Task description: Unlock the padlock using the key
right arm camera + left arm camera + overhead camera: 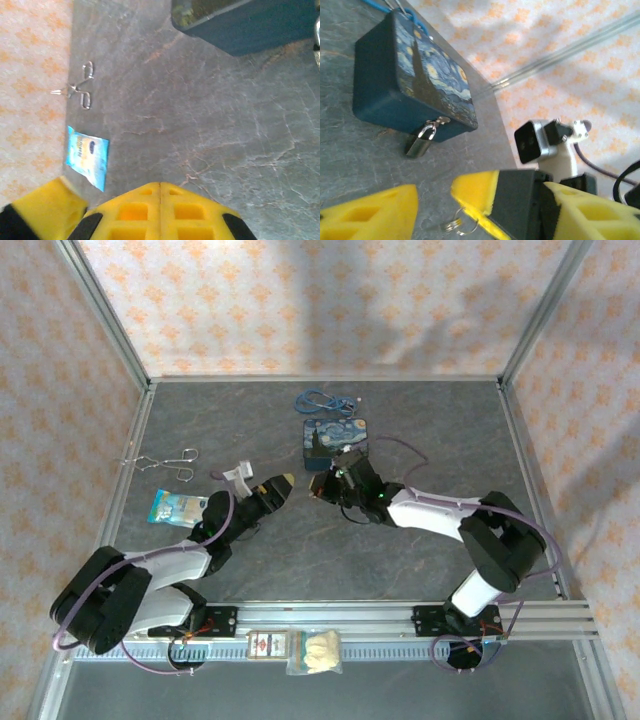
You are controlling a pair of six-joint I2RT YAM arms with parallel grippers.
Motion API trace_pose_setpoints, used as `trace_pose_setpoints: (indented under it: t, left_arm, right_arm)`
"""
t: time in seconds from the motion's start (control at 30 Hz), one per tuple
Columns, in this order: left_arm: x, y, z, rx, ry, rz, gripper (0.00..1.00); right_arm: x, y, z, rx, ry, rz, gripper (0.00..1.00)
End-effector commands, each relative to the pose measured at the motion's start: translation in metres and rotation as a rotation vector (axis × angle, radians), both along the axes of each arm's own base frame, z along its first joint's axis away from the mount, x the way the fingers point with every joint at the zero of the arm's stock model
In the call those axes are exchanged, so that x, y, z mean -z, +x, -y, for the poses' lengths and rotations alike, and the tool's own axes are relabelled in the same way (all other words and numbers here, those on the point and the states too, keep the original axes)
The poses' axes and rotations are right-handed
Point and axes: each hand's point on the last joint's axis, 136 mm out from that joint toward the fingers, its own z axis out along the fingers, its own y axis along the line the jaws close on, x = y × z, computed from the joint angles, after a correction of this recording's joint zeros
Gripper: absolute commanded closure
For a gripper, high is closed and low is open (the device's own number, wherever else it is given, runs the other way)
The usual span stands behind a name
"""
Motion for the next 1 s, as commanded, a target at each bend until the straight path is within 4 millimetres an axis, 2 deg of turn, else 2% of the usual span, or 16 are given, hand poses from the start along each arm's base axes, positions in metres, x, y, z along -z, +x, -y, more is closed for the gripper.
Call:
trace_pose_setpoints:
  t: [0.0, 0.13, 0.3, 0.43, 0.57, 0.67, 0.77, 0.87, 0.97]
  left_arm:
    - [-0.018, -0.002, 0.005, 0.026, -0.073, 0.067, 0.28]
    - [-0.011, 0.004, 0.002, -0.01, -0.131, 0.008, 0.27]
    - [-0.019, 0.005, 0.012, 0.038, -0.21, -0.003, 0.26]
    - [-0.024, 0.003, 0.014, 0.061, -0.194, 0.016, 0.26]
    - [-0.017, 0.002, 0.013, 0.061, -0.123, -0.002, 0.26]
    - [-0.01, 0.0, 0.009, 0.043, -0.063, -0.019, 0.25]
    - [-0.002, 0.0, 0.0, 0.0, 0.005, -0.034, 0.25]
    - [0.002, 0.003, -0.01, -0.048, 0.068, -0.046, 0.25]
    - [0.001, 0.005, -0.013, -0.069, 0.09, -0.048, 0.25]
  right_arm:
    - [-0.042, 0.009, -0.01, -0.013, 0.089, 0.072, 1.0]
    - [-0.039, 0.001, -0.014, -0.067, 0.108, 0.084, 1.0]
    - [-0.049, -0.023, -0.029, -0.314, 0.121, 0.219, 1.0]
    - [-0.043, -0.038, -0.026, -0.477, 0.017, 0.291, 1.0]
    - [-0.034, -0.04, -0.016, -0.514, -0.063, 0.299, 1.0]
    - [-0.016, -0.033, -0.007, -0.453, -0.113, 0.249, 1.0]
    - [0.019, -0.031, 0.003, -0.374, -0.155, 0.125, 1.0]
    - [0.055, -0.031, 0.02, -0.224, -0.164, -0.012, 1.0]
    - [0.073, -0.032, 0.035, -0.092, -0.146, -0.082, 1.0]
